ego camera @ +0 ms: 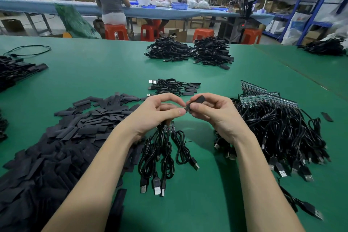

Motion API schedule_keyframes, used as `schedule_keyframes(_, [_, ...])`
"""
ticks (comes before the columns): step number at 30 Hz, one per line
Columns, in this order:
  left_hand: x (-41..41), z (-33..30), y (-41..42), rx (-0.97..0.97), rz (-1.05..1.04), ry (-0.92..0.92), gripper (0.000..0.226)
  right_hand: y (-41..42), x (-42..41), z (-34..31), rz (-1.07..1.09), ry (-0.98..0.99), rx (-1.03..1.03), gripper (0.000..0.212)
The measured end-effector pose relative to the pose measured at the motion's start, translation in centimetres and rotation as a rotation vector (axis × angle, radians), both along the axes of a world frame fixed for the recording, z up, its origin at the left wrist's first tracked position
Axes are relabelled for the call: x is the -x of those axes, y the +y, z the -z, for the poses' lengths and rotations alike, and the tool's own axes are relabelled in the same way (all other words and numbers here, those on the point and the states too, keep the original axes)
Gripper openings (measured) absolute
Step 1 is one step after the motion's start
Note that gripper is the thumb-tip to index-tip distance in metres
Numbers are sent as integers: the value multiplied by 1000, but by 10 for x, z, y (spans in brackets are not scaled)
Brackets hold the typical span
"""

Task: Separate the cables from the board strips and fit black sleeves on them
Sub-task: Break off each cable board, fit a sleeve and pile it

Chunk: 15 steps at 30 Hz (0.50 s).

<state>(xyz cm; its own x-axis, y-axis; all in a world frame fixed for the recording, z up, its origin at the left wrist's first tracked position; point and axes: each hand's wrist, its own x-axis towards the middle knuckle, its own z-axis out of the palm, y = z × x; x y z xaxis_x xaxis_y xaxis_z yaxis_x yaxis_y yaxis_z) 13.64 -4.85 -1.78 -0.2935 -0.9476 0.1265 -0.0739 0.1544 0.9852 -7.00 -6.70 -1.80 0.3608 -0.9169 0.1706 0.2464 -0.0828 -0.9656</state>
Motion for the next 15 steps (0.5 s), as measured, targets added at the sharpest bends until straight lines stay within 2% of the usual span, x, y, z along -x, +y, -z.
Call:
schedule_keyframes(6, [7, 1, -1, 34, -70, 28, 17, -1, 0, 4, 124, -147, -138, 16])
schedule_keyframes(15, [7, 6, -4, 134, -144, 23, 12, -1, -7, 6, 130, -152, -169, 21])
